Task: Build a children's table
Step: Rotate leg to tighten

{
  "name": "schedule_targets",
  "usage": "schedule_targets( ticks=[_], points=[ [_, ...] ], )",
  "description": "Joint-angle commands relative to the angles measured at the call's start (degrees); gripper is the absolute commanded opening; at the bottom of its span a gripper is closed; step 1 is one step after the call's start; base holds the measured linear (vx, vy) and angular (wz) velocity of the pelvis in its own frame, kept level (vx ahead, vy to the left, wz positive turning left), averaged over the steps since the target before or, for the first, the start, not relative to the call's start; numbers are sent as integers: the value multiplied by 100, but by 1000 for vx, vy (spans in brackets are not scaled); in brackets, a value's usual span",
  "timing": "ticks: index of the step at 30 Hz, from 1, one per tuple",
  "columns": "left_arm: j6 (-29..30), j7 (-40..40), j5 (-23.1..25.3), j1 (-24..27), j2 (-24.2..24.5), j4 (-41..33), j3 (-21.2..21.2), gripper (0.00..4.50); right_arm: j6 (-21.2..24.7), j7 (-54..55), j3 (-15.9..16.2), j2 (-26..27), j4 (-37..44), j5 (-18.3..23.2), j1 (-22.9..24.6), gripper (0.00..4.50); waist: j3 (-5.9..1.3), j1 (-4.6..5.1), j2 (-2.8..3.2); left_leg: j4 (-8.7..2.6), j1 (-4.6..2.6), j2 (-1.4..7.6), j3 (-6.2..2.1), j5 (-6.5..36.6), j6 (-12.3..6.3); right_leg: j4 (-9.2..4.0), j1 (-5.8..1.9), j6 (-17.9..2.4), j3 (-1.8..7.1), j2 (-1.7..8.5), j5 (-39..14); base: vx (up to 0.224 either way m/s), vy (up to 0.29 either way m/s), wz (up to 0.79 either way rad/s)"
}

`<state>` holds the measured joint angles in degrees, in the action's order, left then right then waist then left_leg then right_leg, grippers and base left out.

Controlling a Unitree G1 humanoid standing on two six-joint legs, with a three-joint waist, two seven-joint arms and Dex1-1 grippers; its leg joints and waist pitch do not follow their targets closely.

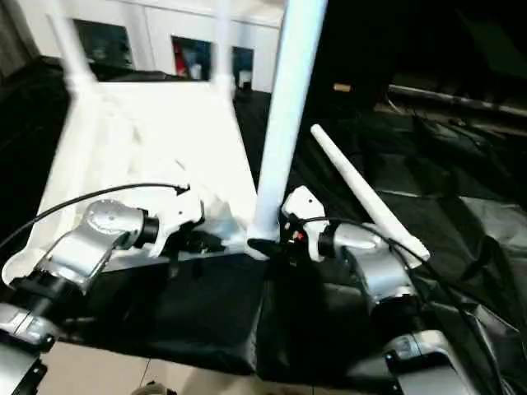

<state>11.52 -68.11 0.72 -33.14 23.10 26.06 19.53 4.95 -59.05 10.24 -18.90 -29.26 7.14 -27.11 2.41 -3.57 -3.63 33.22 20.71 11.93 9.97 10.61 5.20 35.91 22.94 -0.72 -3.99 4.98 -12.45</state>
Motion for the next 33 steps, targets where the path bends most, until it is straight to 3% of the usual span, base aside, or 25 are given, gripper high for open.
schedule_targets(
  ticks=[1,6,12,17,19,21,23,24,25,26,27,29,30,33],
  points=[
    [-64,-185,-112,20,-38,-211,118,0,68,-122,16,-94,139,117,39,353,-321,19,77,-344,-57,154,14,771,-402,-350,-338,-1538,277,273,167,0,0,0],
    [-58,-271,-125,67,53,-279,97,0,157,-344,47,-102,331,170,124,338,-336,17,50,-329,-39,141,11,624,-386,-329,-357,-1504,281,273,326,0,0,0],
    [-52,-307,-116,76,84,-281,85,0,237,-449,61,-108,395,232,171,281,-337,9,63,-322,-45,136,15,584,-410,-327,-352,-1529,279,273,333,0,0,0],
    [-66,-243,-107,60,55,-231,73,0,338,-427,62,-84,450,269,235,274,-342,0,58,-317,-39,133,13,548,-393,-323,-360,-1498,280,270,348,0,0,0],
    [-35,180,6,-35,-101,-31,1,0,389,-14,-64,115,256,238,292,272,-336,-1,59,-320,-40,133,15,543,-385,-327,-348,-1508,280,272,353,0,0,0],
    [34,836,189,-212,-319,315,-107,0,471,744,-222,374,-106,105,233,272,-309,16,62,-345,-56,135,16,733,-282,-367,-320,-1463,276,271,17,0,0,0],
    [91,1339,288,-365,-504,592,-199,0,446,1264,-282,566,-389,-14,175,272,-305,29,49,-359,-46,128,-4,1050,-85,-412,-345,-1321,272,293,-629,0,0,0],
    [143,1608,337,-450,-608,728,-241,0,446,1601,-322,681,-535,-81,136,272,-269,50,54,-383,-76,120,-3,1360,39,-487,-289,-1136,282,287,-1241,0,0,0],
    [153,1641,342,-462,-624,745,-246,0,457,1652,-333,701,-556,-84,129,272,-269,49,55,-385,-83,119,-11,1457,67,-504,-288,-1075,279,288,-1436,0,0,0],
    [299,2108,408,-626,-852,982,-314,0,628,2380,-485,990,-844,-116,30,272,-273,46,46,-386,-77,118,-18,1498,73,-523,-294,-1009,282,298,-1574,0,0,0],
    [413,2414,444,-716,-1010,1109,-354,0,649,2802,-538,1169,-1001,-163,-38,272,-253,70,72,-400,-99,108,-22,1630,162,-565,-233,-892,288,293,-1919,0,0,0],
    [500,2687,489,-793,-1196,1210,-352,0,687,3268,-628,1405,-1209,-159,-143,272,-272,72,55,-403,-84,102,-43,1630,201,-566,-253,-822,276,298,-2011,0,0,0],
    [517,2809,528,-831,-1332,1263,-313,0,712,3557,-698,1590,-1376,-158,-249,272,-270,72,83,-408,-82,114,-40,1594,190,-568,-234,-831,290,301,-1890,0,0,0],
    [488,2882,595,-863,-1541,1310,-215,0,672,3831,-736,1831,-1653,-203,-437,272,-282,113,76,-414,-64,109,-48,1630,168,-558,-238,-845,279,282,-1698,0,0,0]
  ],
)
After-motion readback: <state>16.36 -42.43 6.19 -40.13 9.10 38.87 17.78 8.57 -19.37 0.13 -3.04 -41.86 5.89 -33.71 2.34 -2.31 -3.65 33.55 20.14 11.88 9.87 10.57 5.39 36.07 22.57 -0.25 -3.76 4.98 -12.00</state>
